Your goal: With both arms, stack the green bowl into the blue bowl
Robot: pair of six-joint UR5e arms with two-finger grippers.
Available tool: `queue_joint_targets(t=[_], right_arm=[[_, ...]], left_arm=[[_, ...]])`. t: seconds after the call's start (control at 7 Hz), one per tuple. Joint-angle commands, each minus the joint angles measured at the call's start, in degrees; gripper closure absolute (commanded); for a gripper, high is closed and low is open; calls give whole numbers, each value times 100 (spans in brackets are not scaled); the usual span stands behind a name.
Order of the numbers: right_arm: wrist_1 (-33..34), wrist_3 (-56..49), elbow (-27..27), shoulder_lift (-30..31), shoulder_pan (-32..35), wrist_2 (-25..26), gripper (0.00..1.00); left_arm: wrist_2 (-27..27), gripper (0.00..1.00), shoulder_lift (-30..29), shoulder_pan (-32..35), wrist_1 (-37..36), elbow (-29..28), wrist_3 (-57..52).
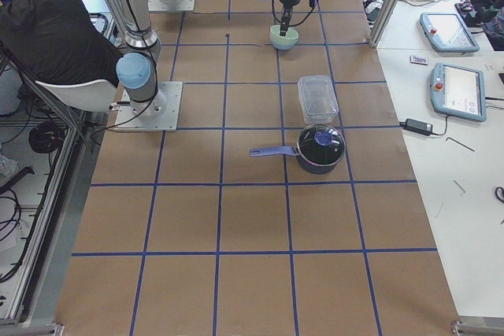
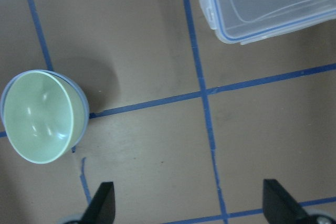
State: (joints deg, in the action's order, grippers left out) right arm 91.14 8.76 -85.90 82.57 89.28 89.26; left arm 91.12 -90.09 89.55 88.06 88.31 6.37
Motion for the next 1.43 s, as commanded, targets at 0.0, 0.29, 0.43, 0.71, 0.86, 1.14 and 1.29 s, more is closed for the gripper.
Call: queue_joint_targets(t=[0.0,0.29,0.43,0.71,0.86,1.14,1.29], right_arm=[[-131,-173,-32,154,-42,136,0],[-166,-182,-171,382,-51,118,0],[-262,-182,-268,618,-51,101,0],[-527,-173,-261,726,-51,101,0],[-518,-173,-252,726,-42,83,0],[-492,-173,-234,726,-42,92,0],[-474,-173,-225,717,-42,83,0]], left_arm=[[-6,0,0,-16,-8,-7,-4],[-6,0,0,1,-8,-16,5],[-6,0,0,-7,-8,-16,5],[-15,0,-9,-7,-8,-7,5],[-15,0,0,-7,-8,-7,5],[-15,0,0,1,-8,-25,5],[-7,0,9,1,-8,-16,-4]])
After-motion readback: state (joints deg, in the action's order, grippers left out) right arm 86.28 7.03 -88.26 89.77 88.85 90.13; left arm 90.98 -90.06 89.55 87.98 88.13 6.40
